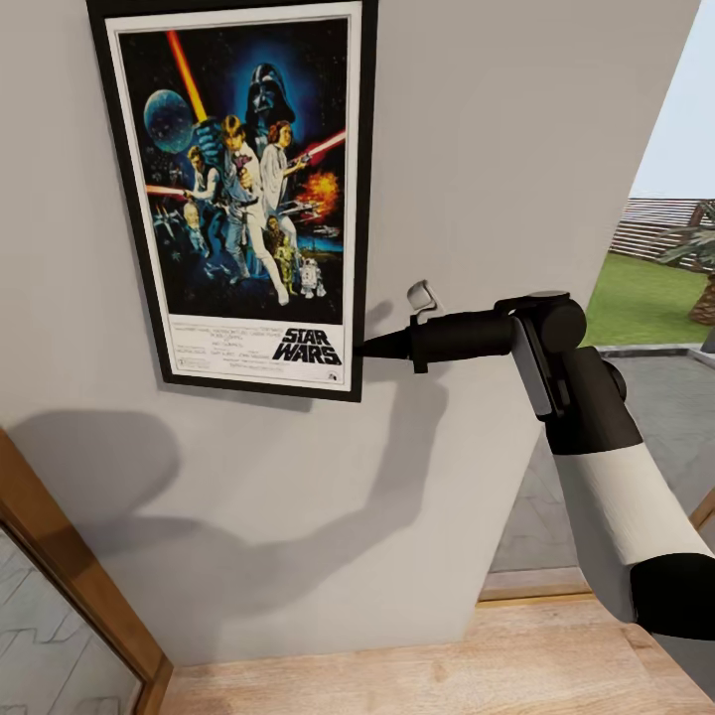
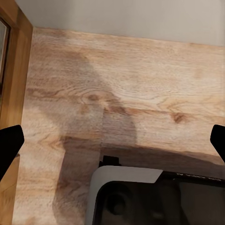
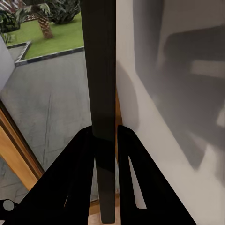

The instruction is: Pick up the poster from the kitchen countertop and hang it on one of the wall nails in the kitchen.

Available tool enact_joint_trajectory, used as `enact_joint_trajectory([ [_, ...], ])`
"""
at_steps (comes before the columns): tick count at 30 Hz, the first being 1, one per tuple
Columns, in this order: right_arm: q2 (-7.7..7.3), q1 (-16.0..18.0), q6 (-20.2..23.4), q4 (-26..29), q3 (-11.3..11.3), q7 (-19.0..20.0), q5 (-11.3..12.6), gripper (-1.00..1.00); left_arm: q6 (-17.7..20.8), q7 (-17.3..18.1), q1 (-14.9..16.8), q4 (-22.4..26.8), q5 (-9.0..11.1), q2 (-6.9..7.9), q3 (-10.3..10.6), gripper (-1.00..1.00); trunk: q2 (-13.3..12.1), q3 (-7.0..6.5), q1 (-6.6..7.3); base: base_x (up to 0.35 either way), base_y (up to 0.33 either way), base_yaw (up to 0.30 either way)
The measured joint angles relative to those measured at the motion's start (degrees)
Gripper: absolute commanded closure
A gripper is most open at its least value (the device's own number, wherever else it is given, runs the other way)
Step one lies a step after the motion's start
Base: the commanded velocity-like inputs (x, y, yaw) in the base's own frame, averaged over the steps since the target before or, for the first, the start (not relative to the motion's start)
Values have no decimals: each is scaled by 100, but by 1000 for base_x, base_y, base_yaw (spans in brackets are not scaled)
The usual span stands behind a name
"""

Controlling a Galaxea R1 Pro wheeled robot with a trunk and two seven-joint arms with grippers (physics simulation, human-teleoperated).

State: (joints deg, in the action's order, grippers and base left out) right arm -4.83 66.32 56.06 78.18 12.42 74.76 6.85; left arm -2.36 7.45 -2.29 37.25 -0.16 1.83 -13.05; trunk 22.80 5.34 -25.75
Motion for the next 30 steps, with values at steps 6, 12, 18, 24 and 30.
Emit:
enact_joint_trajectory([
  [6, 2, 3, -3, 2, 5, -4, -2, 100, -8, 3, 0, -12, 0, 17, 3, -100, 0, 0, 0, 0, 0, 0],
  [12, 4, 5, -1, 4, 12, -8, -4, 100, -19, 5, 0, -25, 0, 49, 8, -100, 0, 0, 0, 0, 0, 0],
  [18, 4, 6, -1, 4, 14, -8, -5, 100, -22, 6, 0, -30, 0, 56, 9, -100, 0, 0, 0, 1, 0, 0],
  [24, -203, 122, -577, 703, 944, 533, 1050, 100, -22, 7, 2, -33, -2, 57, 9, -100, -5, -1, -1, 145, 0, 0],
  [30, 1, -1, -1377, 6, 140, 1524, -331, -100, -22, 6, 0, -31, 0, 57, 10, -100, -4, 0, -1, 142, 0, 0],
])
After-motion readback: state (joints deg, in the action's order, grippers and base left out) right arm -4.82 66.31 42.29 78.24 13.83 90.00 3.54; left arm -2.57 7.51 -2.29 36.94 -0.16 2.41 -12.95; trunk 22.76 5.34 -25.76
